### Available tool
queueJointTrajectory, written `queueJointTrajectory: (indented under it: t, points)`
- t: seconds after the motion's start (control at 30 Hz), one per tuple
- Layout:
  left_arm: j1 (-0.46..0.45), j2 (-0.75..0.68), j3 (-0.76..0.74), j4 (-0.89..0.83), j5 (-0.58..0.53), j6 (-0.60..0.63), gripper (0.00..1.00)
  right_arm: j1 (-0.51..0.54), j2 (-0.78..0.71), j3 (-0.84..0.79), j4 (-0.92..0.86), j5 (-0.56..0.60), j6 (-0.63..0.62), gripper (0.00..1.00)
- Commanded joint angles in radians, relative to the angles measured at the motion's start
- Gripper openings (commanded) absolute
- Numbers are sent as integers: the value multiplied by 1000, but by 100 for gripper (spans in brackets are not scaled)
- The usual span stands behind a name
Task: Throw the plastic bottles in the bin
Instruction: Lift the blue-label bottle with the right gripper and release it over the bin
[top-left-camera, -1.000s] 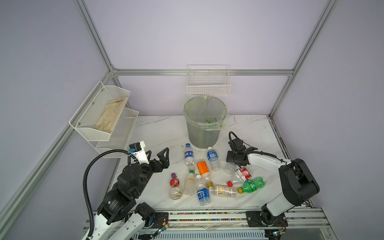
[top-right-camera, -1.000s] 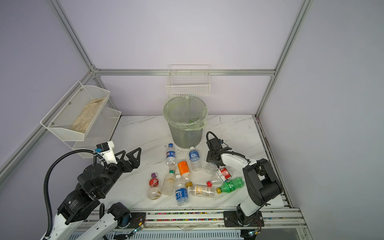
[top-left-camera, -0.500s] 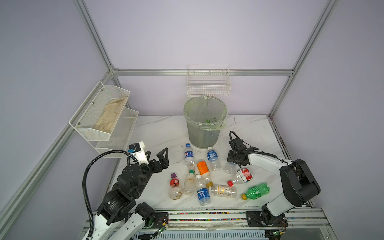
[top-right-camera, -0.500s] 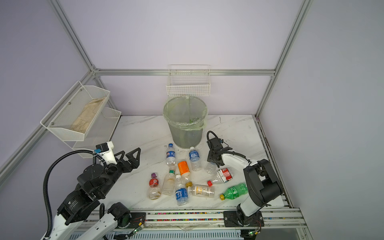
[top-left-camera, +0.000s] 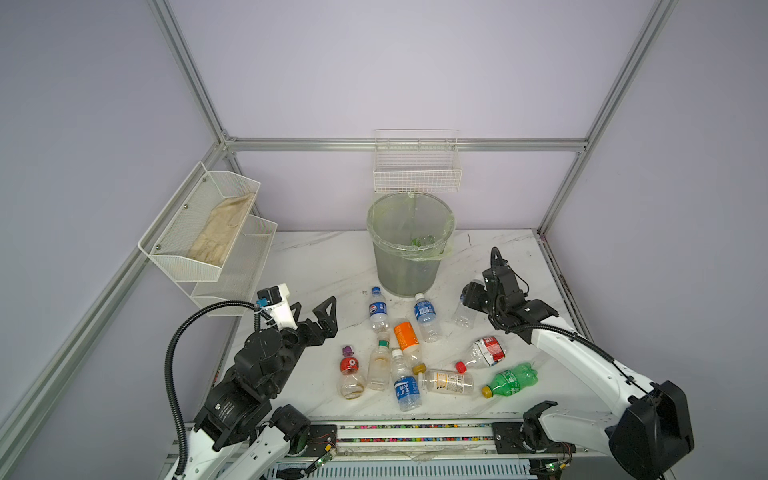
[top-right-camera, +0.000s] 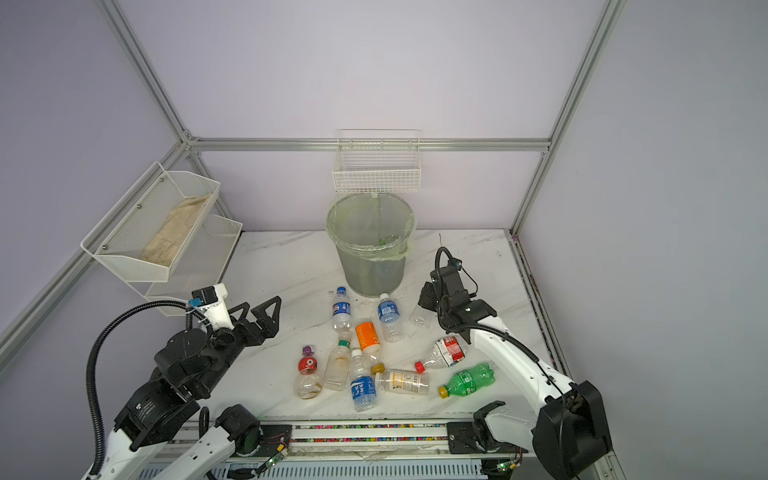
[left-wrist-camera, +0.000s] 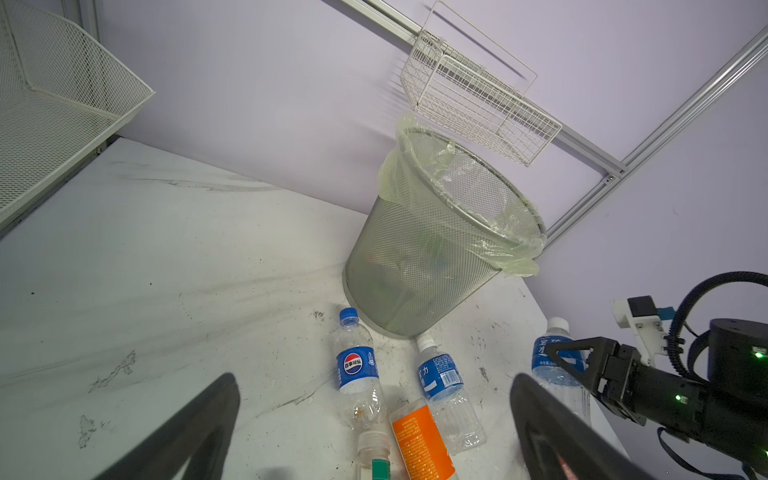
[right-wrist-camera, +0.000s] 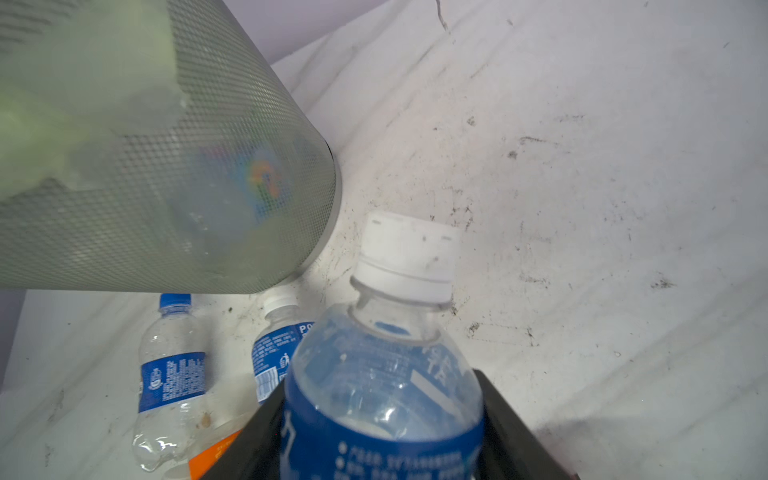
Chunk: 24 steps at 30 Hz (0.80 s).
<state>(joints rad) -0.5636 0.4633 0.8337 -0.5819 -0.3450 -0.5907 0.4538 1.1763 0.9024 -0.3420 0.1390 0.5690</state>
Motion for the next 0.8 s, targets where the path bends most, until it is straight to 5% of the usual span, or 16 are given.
queueJointTrajectory:
  t: [0.0,0.2,0.5,0.77]
  points:
    - [-2,-11,-37,11,-3,-15,100,-6,-81,24,18,2,-15,8]
    - [-2,-9,-43,11,0,-22,100,-5,-260,18,57,1,-40,0]
    - [-2,-11,-49,11,8,-32,100,-5,-572,-29,204,-40,-51,0]
    - [-2,-11,-44,11,16,-39,100,-5,-621,17,322,-78,-58,0]
